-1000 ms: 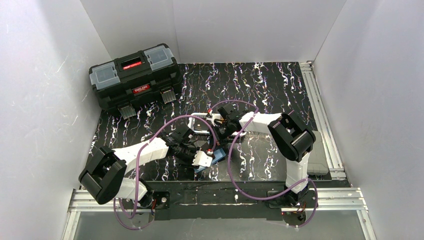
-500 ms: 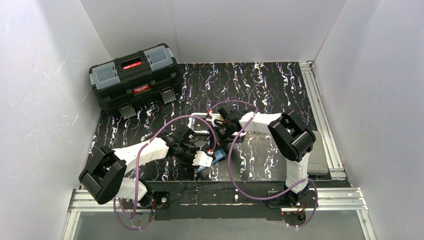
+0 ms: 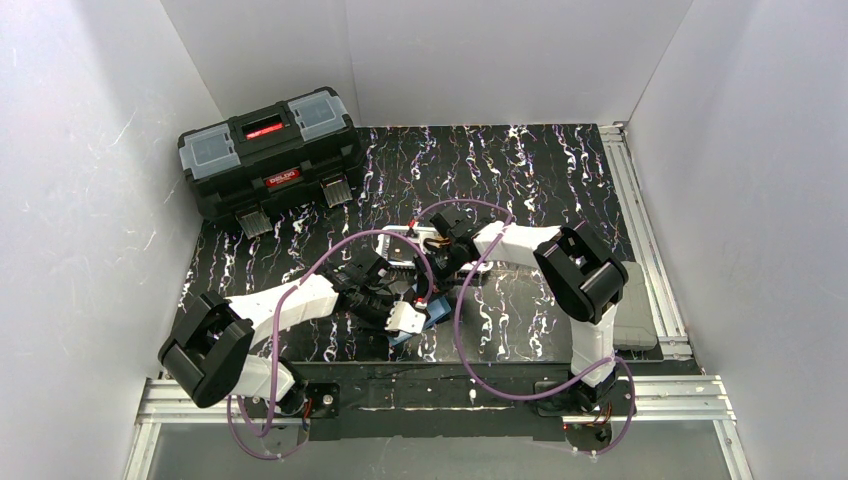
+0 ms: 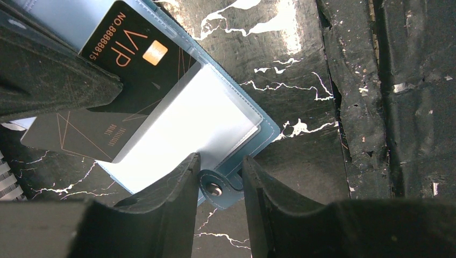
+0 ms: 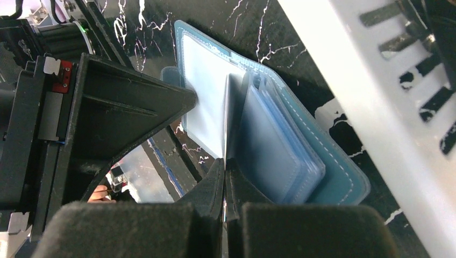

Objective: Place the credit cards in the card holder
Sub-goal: Insert the credit card into the card holder.

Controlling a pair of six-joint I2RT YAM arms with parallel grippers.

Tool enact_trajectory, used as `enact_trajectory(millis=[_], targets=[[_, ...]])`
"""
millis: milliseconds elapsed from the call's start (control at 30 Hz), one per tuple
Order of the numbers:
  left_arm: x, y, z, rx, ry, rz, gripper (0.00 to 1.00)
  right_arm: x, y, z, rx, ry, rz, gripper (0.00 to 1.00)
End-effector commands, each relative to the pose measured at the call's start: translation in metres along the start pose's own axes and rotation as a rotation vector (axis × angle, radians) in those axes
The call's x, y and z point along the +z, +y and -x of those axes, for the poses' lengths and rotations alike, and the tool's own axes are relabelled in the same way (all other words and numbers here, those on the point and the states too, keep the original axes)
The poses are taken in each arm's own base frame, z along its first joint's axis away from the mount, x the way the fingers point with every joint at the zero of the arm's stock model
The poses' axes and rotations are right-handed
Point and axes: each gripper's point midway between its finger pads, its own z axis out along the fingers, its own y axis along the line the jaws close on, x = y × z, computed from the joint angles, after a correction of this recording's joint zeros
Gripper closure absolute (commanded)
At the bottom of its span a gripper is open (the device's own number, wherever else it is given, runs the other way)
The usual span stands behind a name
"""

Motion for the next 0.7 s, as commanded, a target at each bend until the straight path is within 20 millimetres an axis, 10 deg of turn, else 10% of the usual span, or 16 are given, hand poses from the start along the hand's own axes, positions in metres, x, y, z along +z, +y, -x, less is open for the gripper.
enact_trajectory(millis=[0,667], targets=[[0.000,-0.003,-0.004,-0.014,0.028,-0.018,0.68,0.006,0.003,0.007,-0.023,0.008,0.001,0.99],[-0.001,-0.001,-0.005,-0.027,0.036,0.004,0.71,0.012,0.001,0.013,-0.052,-0.010,-0.097,0.86]])
